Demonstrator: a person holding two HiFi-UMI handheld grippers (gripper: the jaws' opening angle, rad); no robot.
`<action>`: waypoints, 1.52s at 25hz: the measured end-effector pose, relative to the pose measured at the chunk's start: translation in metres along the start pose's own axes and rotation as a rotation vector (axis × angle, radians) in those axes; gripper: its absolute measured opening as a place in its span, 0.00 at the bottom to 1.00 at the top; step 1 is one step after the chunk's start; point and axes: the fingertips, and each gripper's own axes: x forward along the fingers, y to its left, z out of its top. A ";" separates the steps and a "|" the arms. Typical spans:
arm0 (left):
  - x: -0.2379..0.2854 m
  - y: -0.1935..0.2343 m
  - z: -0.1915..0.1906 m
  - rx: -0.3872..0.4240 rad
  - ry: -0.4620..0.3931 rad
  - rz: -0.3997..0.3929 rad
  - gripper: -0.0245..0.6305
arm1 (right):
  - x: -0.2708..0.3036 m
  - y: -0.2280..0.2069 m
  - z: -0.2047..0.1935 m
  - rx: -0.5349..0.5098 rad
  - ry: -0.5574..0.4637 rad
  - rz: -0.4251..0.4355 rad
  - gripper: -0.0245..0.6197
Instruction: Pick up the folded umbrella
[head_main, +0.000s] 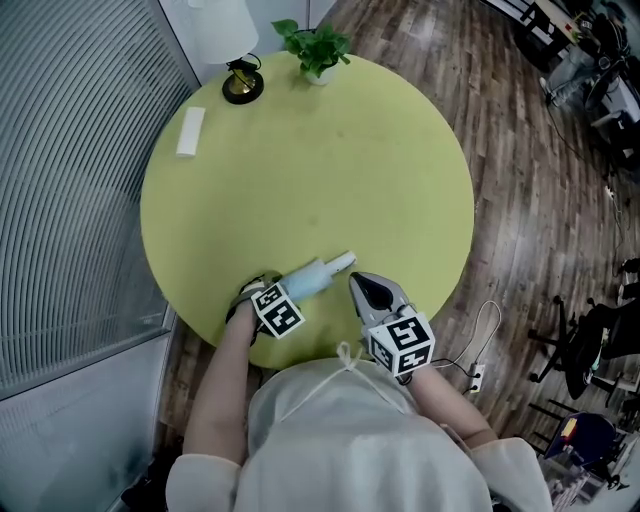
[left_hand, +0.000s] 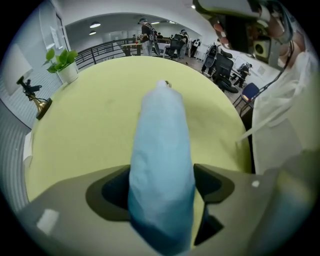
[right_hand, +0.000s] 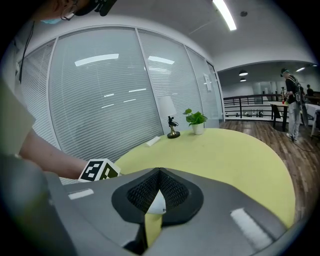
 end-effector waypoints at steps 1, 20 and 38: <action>0.000 0.000 0.001 -0.002 -0.014 0.002 0.63 | 0.000 0.000 0.002 0.002 -0.010 0.001 0.04; -0.013 -0.017 -0.007 -0.018 -0.030 0.045 0.50 | -0.022 0.012 0.015 -0.056 -0.062 -0.022 0.04; -0.186 0.027 0.069 -0.229 -0.599 0.336 0.50 | -0.049 0.033 0.068 -0.121 -0.232 0.002 0.04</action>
